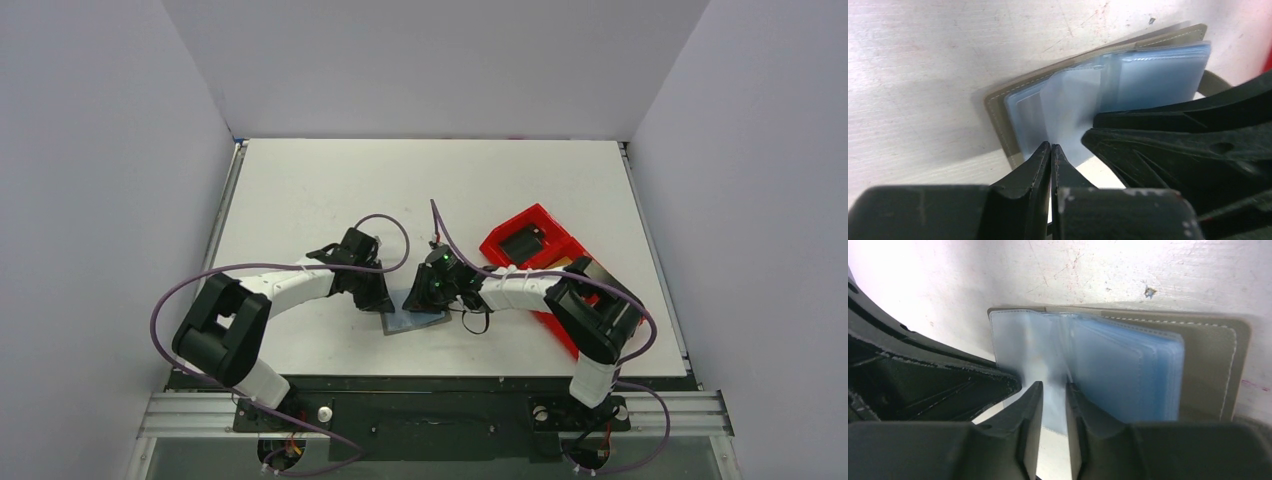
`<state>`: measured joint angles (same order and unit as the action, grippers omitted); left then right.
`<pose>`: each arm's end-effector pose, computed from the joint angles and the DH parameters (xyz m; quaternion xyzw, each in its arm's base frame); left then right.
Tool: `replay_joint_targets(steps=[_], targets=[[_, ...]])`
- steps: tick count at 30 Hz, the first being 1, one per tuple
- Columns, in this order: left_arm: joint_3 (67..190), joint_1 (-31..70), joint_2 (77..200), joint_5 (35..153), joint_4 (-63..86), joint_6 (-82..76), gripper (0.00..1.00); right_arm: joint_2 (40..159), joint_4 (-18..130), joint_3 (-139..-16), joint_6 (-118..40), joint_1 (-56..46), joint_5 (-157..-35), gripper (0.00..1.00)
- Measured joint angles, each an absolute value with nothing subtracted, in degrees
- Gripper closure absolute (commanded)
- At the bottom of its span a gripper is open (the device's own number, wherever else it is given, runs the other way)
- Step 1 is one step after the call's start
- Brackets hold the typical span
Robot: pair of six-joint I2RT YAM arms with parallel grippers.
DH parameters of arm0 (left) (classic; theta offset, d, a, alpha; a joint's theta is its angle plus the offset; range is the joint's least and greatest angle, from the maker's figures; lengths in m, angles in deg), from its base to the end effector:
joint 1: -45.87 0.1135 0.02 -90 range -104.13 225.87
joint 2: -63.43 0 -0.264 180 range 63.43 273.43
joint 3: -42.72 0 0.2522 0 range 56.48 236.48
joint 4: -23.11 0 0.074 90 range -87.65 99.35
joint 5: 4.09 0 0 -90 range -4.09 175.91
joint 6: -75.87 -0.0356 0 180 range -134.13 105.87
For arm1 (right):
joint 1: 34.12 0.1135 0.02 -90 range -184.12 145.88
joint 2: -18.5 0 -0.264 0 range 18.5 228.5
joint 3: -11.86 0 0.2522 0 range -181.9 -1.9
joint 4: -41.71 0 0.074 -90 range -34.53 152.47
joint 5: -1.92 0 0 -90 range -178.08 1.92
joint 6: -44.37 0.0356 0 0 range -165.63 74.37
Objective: Take the credit cards out of the card holder
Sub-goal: Remove the credit card from the card holder.
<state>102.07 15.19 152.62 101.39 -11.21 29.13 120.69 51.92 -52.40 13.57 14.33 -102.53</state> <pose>0.2379 -0.1522 0.1545 -0.0759 0.9633 -0.2381 0.0981 0.2235 0.2656 0.1357 0.0421 0.9267 0.3554 0.1144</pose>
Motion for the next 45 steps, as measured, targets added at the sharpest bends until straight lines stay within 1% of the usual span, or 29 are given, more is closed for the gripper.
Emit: replay_joint_targets(steps=[3,6,10,15,18,24,27,30,38,40,45], targets=[[102.13,15.19,152.49,100.08,-12.63,28.85,1.0,119.62,56.11,-54.08,11.89,14.74,-100.9,0.69],[102.13,15.22,151.51,98.59,-14.69,28.48,1.0,118.26,60.97,-56.07,10.12,15.62,-98.97,0.67],[102.13,15.22,148.51,96.93,-17.05,28.0,1.0,116.49,66.06,-59.66,8.09,16.97,-96.46,0.67],[102.18,15.19,145.87,96.21,-18.38,27.43,1.0,115.34,69.05,-61.8,6.4,17.78,-94.1,0.72],[102.33,15.06,145.82,96.19,-18.71,27.3,0.99,115.34,70.69,-61.8,5.94,17.84,-93.05,0.73],[104.95,12.7,146.96,96.34,-19.08,27.3,0.9,115.16,72.0,-61.41,5.86,17.84,-91.32,0.74],[106.61,11.22,148.36,96.65,-18.51,27.47,0.83,114.4,72.9,-60.84,5.81,17.84,-90.45,0.74],[108.14,10.08,150.33,96.98,-17.83,27.76,0.78,112.12,73.97,-60.16,5.81,17.82,-88.72,0.74],[111.73,7.96,156.6,98.02,-15.69,28.83,0.57,103.62,76.13,-57.49,6.12,17.67,-83.96,0.73],[112.23,7.61,157.78,98.4,-14.82,29.05,0.53,102.51,76.48,-56.9,6.27,17.67,-83.24,0.74],[113.15,7.17,160.38,99.42,-13.2,29.46,0.47,101.61,77.05,-55.33,6.88,17.67,-82.14,0.74]])
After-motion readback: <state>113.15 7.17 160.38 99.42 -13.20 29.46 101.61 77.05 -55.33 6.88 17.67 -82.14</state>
